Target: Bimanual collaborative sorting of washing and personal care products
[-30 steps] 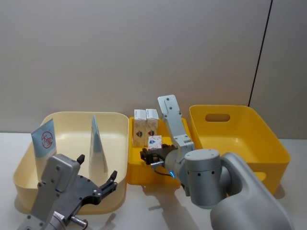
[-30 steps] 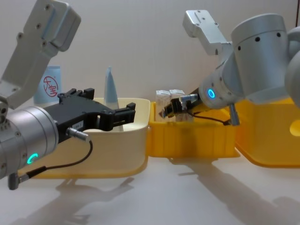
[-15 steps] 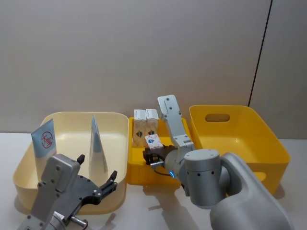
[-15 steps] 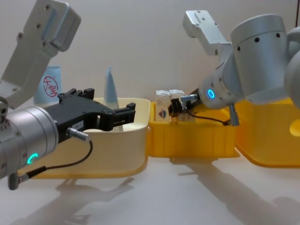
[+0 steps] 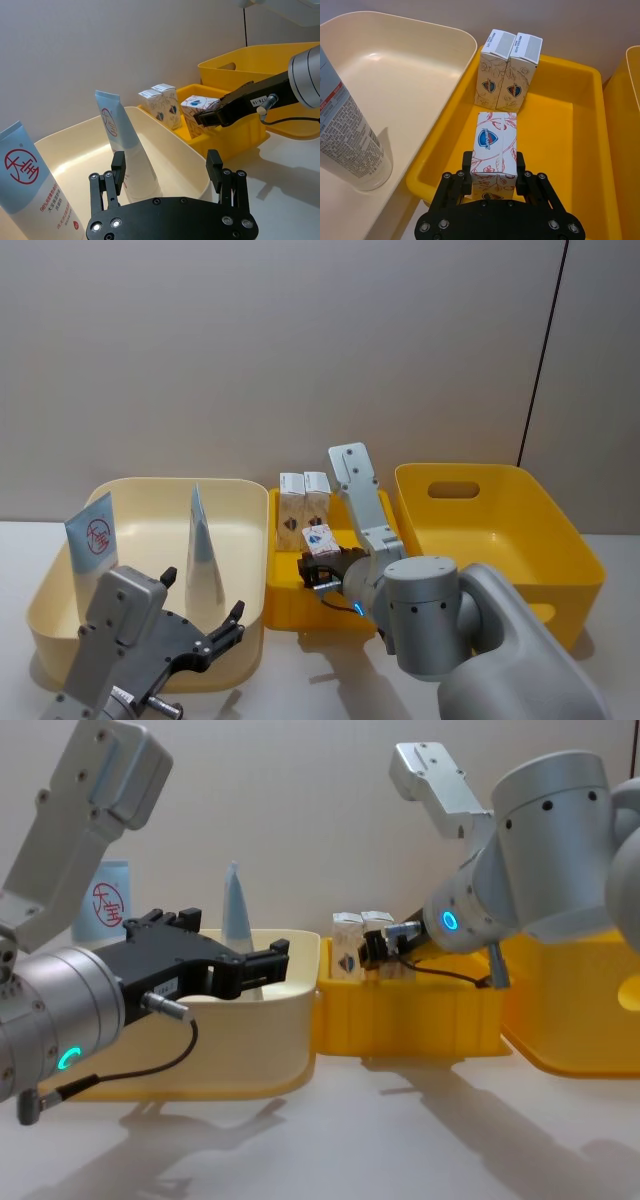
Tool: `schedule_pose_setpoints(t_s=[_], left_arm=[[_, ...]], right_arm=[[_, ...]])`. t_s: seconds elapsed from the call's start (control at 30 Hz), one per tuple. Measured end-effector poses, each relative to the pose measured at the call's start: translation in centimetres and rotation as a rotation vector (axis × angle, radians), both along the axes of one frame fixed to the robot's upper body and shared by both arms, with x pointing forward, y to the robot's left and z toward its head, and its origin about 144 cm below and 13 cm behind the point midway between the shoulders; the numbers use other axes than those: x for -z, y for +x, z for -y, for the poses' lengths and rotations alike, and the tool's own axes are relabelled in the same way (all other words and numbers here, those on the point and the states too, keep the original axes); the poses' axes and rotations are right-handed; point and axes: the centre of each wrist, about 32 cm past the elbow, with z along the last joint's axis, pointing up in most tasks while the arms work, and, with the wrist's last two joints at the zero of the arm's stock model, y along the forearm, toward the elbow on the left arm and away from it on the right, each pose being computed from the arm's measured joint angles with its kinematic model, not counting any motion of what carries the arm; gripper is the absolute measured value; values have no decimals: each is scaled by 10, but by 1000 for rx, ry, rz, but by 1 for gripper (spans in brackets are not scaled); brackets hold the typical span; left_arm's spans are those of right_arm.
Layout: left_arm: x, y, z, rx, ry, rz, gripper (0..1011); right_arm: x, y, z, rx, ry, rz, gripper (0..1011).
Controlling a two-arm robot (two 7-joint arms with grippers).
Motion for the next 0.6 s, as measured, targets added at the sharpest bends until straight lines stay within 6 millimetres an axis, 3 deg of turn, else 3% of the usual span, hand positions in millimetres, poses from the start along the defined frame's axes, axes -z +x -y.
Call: schedule_pose_setpoints(t_s=[0.6], left_arm=[[0, 0, 0, 0, 0, 0, 1003]], right_arm=[[-12, -3, 1, -17, 18, 96, 453]])
